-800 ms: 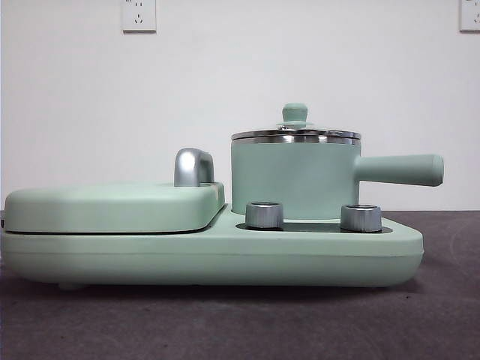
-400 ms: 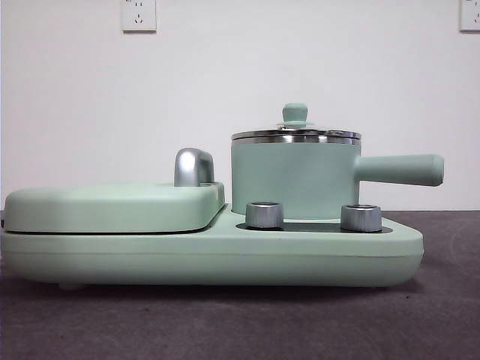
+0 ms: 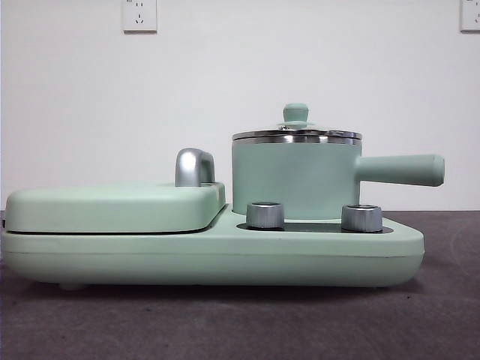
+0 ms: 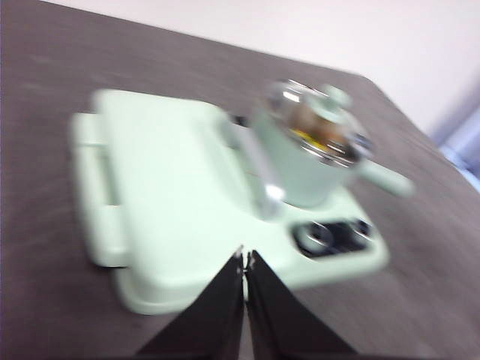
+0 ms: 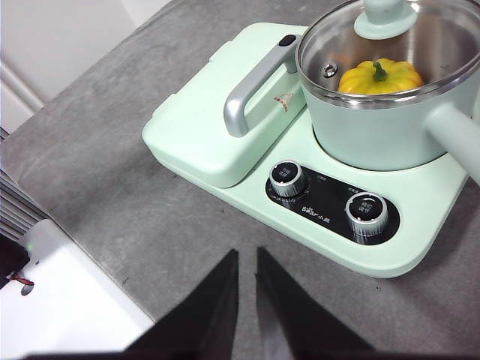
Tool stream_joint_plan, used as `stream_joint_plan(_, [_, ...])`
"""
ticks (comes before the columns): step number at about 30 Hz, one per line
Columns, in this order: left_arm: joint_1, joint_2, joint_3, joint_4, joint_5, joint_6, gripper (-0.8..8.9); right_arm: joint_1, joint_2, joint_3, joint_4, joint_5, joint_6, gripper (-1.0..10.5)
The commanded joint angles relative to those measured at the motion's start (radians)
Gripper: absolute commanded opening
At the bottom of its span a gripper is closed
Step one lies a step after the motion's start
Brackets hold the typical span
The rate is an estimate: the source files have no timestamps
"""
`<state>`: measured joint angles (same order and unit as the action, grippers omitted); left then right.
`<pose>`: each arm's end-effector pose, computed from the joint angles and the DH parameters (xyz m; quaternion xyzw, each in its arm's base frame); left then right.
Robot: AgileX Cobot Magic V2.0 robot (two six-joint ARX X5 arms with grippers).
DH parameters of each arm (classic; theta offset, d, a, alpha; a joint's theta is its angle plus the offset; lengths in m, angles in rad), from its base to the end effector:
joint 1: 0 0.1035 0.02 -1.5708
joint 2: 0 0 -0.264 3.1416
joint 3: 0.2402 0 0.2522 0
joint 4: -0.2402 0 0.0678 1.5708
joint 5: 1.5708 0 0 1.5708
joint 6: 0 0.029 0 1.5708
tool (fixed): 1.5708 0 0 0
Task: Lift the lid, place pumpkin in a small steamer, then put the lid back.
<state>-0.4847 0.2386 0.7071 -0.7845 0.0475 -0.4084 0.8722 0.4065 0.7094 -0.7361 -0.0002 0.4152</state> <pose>0.0409 -0.0231 0.3000 -0.1598 0.2031 -0.2232 0.9399 0.0523 0.0622 0.2976 0.0936 0.2757 0.3636 0.8849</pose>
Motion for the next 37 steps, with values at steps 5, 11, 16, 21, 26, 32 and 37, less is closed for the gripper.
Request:
stream_joint_plan(5, [0.237, -0.063, -0.156, 0.174, -0.005, 0.008, 0.07, 0.011, 0.003, 0.001, 0.01, 0.001, -0.011, 0.4])
stream_joint_plan(11, [0.362, -0.12, -0.419, 0.525, -0.005, 0.195, 0.07, 0.011, 0.003, 0.001, 0.01, 0.001, -0.011, 0.4])
stream_joint_plan(16, [0.418, -0.183, -0.587, 0.597, -0.005, 0.269, 0.07, 0.011, 0.003, 0.001, 0.01, 0.001, -0.011, 0.4])
stream_joint_plan(21, [0.456, -0.235, -0.664, 0.591, -0.005, 0.333, 0.07, 0.011, 0.003, 0.001, 0.01, 0.001, -0.011, 0.4])
stream_joint_plan(26, [0.483, -0.235, -0.683, 0.595, -0.005, 0.378, 0.07, 0.011, 0.003, 0.001, 0.01, 0.001, -0.011, 0.4])
stream_joint_plan(32, [0.484, -0.235, -0.695, 0.613, -0.005, 0.378, 0.07, 0.011, 0.003, 0.001, 0.01, 0.001, -0.011, 0.4])
stream_joint_plan(37, [0.484, -0.235, -0.694, 0.613, -0.005, 0.378, 0.07, 0.011, 0.003, 0.001, 0.01, 0.001, -0.011, 0.4])
